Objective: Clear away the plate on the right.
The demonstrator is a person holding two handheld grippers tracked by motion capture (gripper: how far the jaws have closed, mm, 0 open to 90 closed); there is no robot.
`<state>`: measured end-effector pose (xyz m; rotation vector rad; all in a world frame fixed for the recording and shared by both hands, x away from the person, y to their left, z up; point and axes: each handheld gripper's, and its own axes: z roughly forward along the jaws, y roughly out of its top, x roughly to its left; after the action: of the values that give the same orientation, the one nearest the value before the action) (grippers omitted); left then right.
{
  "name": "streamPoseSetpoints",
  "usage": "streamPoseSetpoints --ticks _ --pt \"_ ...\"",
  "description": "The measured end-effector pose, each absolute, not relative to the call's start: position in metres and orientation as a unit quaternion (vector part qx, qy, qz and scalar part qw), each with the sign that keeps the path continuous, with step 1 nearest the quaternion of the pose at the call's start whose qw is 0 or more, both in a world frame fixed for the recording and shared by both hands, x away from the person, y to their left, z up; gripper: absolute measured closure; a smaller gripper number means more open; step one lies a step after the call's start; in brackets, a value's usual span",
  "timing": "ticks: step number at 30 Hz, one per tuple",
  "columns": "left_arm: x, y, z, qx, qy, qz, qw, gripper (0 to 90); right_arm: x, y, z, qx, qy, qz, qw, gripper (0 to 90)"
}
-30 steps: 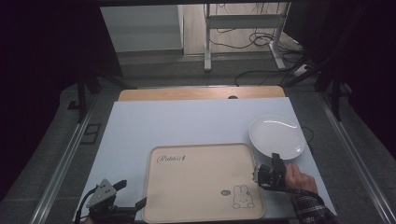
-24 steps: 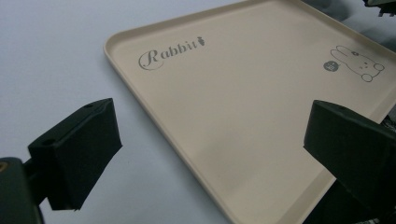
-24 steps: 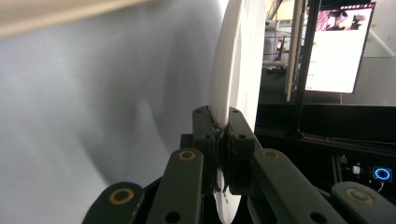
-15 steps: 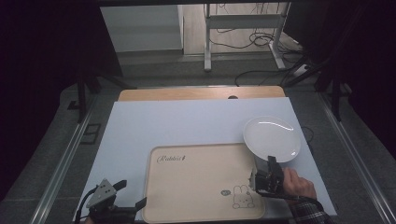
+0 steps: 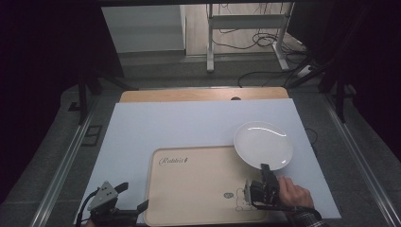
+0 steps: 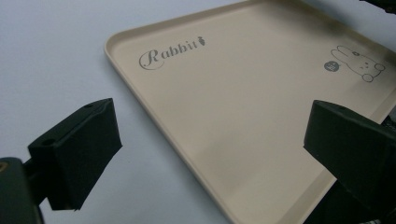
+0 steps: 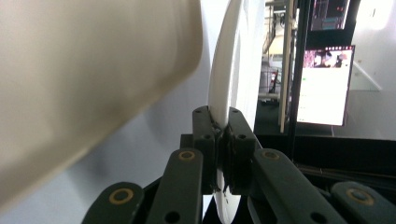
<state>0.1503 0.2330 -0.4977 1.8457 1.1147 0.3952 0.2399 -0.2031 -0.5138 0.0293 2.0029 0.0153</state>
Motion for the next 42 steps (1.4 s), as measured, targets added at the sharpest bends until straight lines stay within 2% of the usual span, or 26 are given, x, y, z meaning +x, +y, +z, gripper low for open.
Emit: streamPoseSetpoints --ticks 42 --pt "0.15 0.233 -0.498 0.75 0.452 0.161 0.456 3.7 0.177 -0.121 -0.522 -0.098 0.847 0.085 0.515 85.3"
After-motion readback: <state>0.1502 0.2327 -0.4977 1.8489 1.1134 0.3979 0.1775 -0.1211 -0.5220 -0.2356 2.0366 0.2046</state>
